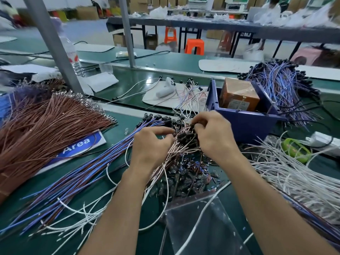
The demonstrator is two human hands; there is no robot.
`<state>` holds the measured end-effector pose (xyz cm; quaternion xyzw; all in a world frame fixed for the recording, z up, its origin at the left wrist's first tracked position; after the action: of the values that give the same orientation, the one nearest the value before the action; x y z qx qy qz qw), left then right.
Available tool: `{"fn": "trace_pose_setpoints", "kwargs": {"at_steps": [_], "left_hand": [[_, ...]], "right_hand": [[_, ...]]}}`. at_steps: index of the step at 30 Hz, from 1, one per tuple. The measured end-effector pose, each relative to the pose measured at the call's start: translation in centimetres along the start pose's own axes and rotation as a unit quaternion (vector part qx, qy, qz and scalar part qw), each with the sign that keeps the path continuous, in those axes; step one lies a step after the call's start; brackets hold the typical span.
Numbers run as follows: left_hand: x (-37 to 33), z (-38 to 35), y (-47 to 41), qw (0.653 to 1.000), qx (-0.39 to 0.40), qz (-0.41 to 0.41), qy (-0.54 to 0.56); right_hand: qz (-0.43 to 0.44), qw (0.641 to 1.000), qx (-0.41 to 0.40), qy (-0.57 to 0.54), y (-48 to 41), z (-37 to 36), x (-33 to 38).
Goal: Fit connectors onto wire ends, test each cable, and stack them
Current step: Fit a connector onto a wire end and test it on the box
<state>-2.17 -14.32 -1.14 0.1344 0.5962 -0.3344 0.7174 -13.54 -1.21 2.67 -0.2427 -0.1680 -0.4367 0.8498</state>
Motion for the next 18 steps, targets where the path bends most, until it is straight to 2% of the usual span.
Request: {"fn": "trace_pose_setpoints", "kwargs": {"at_steps": [3, 5, 7, 9, 12, 15, 18], "left_hand": [[-0.6, -0.3, 0.2, 0.996, 0.046, 0.007, 0.080], [-0.8, -0.5, 0.2, 0.986, 0.081, 0.013, 0.143], [-1.0, -0.7, 0.2, 0.977, 0.107, 0.021, 0.181], [-1.1, -1.1, 0.3, 0.975, 0.123, 0.014, 0.187], [-1.2, -1.8, 0.7, 0.971, 0.158, 0.002, 0.177], [-1.6, -2.3, 1.2, 0.956, 0.209, 0.035, 0.205], [-2.2, -1.9, 1.4, 0.945, 0.249, 0.046, 0.205]], "right_hand": [[-0.022, 0.991, -0.070, -0.115, 0.5, 1.4, -0.2], [-0.054, 0.963, -0.098, -0.245, 0.9, 2.4, -0.2], [-0.099, 0.895, -0.079, -0.428, 1.1, 3.0, 0.1], [-0.140, 0.819, -0.012, -0.557, 1.4, 2.9, 0.4], [-0.152, 0.768, 0.072, -0.618, 2.0, 2.8, 0.3], [-0.158, 0.699, 0.074, -0.693, 2.1, 3.9, -0.5], [-0.125, 0.659, 0.047, -0.740, 1.8, 5.5, -2.2]]}}
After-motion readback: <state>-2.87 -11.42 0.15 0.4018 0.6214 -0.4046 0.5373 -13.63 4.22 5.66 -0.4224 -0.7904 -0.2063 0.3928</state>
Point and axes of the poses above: each hand's wrist, its own y-axis away from the middle knuckle, its own z-axis out of the back of the hand, x = y × z, the point moved 1 cm from there along -y, towards the middle knuckle, and after that the axes turned 14 degrees about y, right-handed, at the moved point
